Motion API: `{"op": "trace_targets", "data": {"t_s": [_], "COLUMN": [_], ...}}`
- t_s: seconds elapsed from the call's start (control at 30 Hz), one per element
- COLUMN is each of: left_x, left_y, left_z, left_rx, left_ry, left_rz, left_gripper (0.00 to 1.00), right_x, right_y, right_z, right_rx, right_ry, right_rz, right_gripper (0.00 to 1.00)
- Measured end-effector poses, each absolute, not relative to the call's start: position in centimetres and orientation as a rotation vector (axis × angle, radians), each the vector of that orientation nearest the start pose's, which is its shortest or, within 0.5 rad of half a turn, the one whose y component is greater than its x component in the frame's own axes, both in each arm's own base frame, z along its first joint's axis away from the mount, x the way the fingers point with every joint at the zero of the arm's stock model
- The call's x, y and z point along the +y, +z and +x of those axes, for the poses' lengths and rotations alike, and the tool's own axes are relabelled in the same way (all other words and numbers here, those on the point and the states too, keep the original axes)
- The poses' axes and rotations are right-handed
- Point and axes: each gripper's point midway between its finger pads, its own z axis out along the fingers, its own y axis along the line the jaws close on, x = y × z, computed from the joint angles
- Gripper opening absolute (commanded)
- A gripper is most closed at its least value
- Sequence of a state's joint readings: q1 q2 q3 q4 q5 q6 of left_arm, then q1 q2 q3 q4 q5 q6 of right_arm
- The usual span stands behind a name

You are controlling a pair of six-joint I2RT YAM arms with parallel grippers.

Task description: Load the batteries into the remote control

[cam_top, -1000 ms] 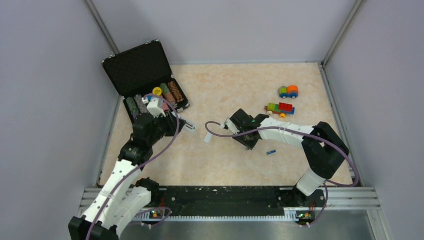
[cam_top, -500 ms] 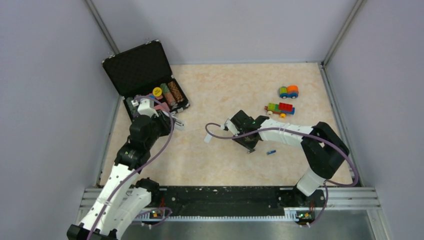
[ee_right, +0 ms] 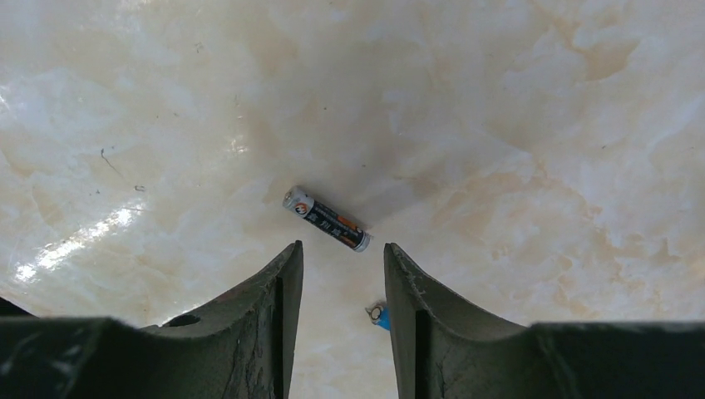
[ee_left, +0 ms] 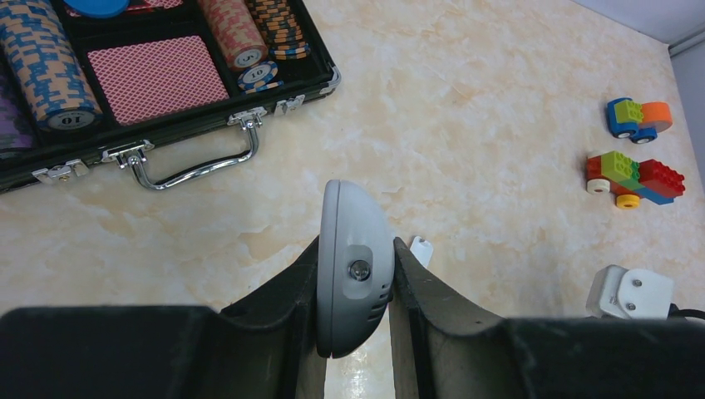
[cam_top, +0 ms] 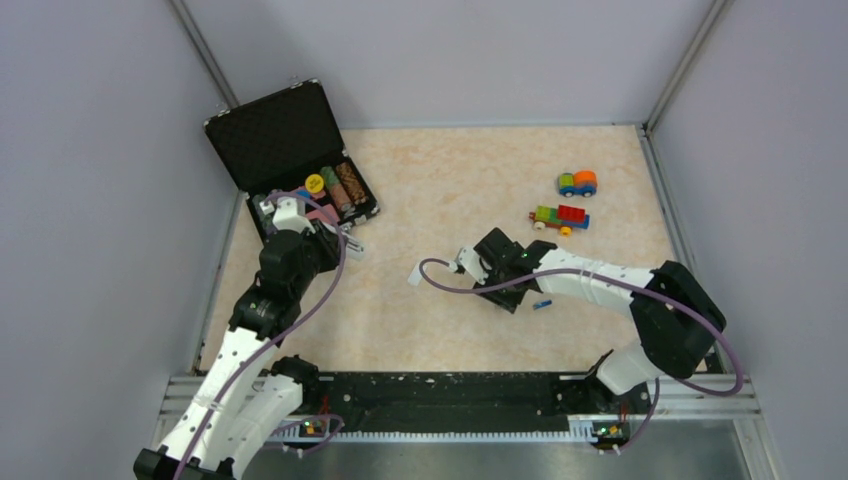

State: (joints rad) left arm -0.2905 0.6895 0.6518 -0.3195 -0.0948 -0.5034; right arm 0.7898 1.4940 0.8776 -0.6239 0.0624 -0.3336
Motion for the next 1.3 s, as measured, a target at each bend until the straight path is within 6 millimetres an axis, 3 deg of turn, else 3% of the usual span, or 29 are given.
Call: {"op": "trace_targets", "data": {"t_s": [0.57,0.83,0.97,1.17,1.3], "left_x": [-8.5,-8.5,-8.5,-8.6,-8.6], "left_y": [21.0,20.9,20.7,20.7,20.6], "left_z": [27.3,27.3,27.4,27.4,27.4], "left_rx": [1.932,1.937,1.943,1.944,1.947], "left_ry": [-0.443,-0.444,-0.443,-0.443,-0.443], "left_rz": [-0.280,-0.287,-0.289,-0.289,-0.288], "left_gripper": [0.00,0.00,0.00,0.00,0.00], "right_x": [18.3,18.7,18.8,18.9,18.9], "right_y": [2.2,1.9,1.7,1.6,1.6], "right_z": [21.4,21.8,21.7,21.7,21.7], "right_rx": [2.340,2.322,2.322,2.322,2.324], "right_ry": [0.018,0.023,0.032,0.032,0.030], "right_rz": [-1.578,-1.590,-1.601,-1.602,-1.597], "right_gripper": [0.40,0.18,0.15,0.14,0.27]}}
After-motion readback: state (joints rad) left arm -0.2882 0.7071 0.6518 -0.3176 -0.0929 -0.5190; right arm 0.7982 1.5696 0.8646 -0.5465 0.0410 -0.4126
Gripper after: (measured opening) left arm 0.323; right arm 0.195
